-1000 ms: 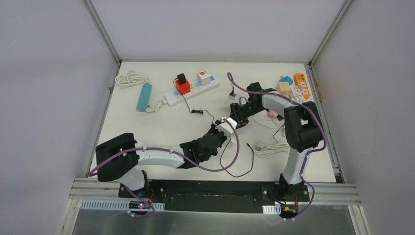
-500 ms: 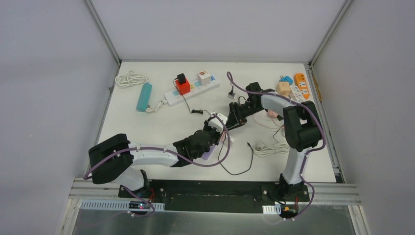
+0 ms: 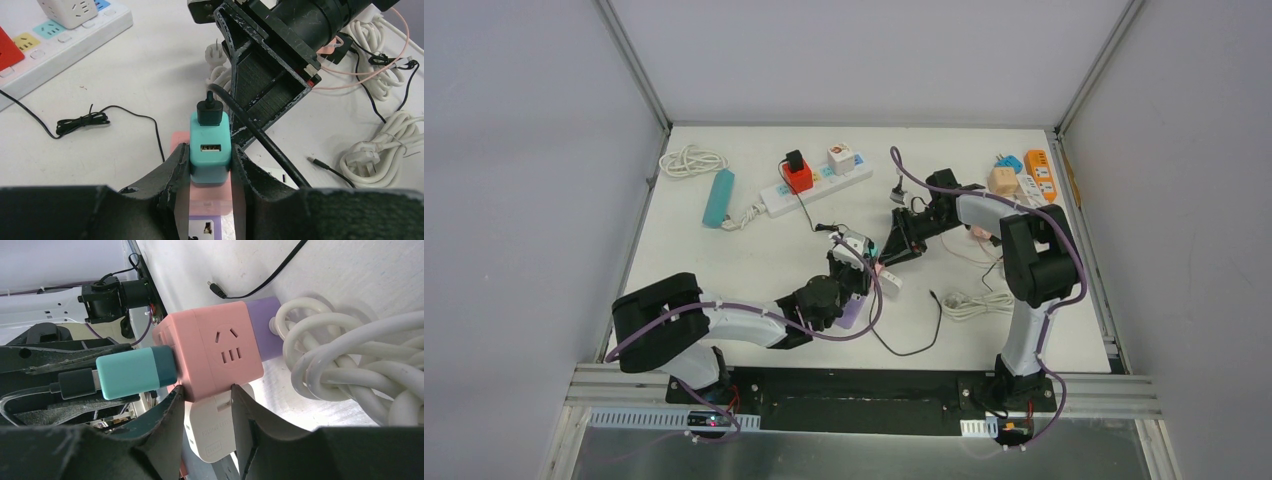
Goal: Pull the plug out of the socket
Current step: Remove the plug from the socket, then place the plug at the center of the board.
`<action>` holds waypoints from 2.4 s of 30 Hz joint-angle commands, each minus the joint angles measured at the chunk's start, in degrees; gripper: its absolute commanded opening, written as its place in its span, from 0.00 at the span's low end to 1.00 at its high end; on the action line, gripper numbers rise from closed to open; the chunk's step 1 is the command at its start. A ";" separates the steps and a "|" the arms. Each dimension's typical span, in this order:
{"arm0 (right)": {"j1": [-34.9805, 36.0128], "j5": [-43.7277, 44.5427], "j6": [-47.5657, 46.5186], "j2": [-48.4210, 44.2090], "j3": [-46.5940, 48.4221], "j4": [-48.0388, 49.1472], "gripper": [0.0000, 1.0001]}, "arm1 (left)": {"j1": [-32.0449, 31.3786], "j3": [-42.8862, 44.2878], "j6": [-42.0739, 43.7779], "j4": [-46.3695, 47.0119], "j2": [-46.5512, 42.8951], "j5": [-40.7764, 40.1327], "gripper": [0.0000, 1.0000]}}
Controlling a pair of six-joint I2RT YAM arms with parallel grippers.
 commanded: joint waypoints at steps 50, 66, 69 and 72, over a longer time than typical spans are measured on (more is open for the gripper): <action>0.63 2.58 -3.65 -3.34 -0.09 6.67 0.56 | 0.99 3.68 6.14 -5.11 -9.64 22.45 0.00; -4.79 -3.19 -23.58 -13.77 1.59 -6.55 0.65 | 1.11 4.47 4.81 -21.82 -23.32 27.70 0.00; -5.66 -2.61 -25.82 -15.93 1.30 -8.04 0.65 | 1.51 5.47 4.79 -26.72 -26.80 27.84 0.00; -6.03 -1.62 -27.11 -17.60 1.24 -9.08 0.65 | 3.01 8.28 5.04 -34.61 -30.88 29.17 0.00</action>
